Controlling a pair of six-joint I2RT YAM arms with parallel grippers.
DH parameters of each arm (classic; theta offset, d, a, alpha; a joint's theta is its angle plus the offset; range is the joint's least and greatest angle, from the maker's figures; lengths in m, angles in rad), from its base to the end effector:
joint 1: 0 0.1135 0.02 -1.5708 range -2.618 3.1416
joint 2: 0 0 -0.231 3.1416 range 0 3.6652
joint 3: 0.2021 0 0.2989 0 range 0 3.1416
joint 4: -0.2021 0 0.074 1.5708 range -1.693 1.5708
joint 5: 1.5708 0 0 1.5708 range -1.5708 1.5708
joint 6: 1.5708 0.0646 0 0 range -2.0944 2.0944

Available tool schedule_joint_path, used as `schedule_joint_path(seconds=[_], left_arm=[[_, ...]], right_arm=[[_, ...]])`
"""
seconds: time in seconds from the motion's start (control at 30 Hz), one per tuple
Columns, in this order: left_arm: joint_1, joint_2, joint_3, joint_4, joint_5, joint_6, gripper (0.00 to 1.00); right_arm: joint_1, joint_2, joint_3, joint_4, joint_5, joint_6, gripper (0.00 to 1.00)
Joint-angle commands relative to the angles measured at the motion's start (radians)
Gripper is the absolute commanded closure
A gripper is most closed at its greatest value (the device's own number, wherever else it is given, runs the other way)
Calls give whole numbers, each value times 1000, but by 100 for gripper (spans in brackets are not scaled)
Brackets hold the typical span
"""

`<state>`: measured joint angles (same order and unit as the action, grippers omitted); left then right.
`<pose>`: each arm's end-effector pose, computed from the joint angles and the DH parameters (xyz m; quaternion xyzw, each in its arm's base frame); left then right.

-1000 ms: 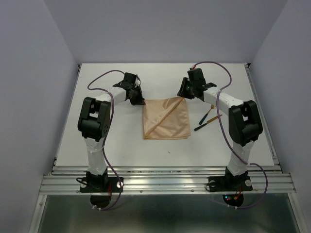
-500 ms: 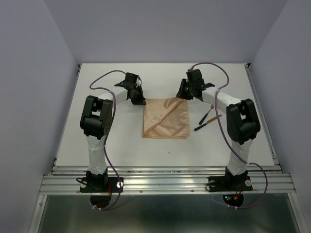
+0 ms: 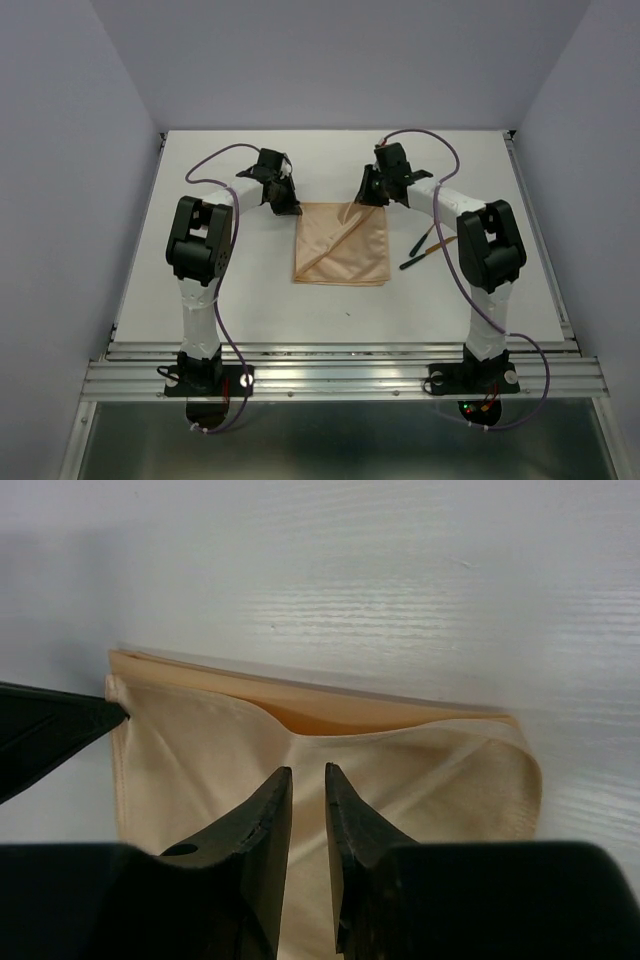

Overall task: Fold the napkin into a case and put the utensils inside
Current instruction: Smooth out the upper triangle-folded napkin at the center of the board.

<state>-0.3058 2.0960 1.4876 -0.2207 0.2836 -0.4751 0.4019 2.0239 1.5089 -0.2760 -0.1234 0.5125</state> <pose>0.4735 -0.1685 0.0949 -0.0270 0.9237 -0.2584 0.2816 0.4595 0.2039 0.1310 0.0276 0.9231 0.2186 0.3152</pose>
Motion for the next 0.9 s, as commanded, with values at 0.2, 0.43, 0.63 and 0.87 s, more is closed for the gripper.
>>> schedule_joint_path(seconds=[0.2,0.43,0.63,0.87], left_arm=[[4,-63,36,15,12,4,100],[4,-74,28,40,14,-11,100],[4,-93,22,61,14,-20,100],[4,-88,23,66,25,-22,100]], right_arm=[[23,24,71,11,-12,-22,73],[52,59,114,-9,-19,-32,74],[52,93,131,-9,-22,-29,74],[52,124,155,-9,60,-28,74]])
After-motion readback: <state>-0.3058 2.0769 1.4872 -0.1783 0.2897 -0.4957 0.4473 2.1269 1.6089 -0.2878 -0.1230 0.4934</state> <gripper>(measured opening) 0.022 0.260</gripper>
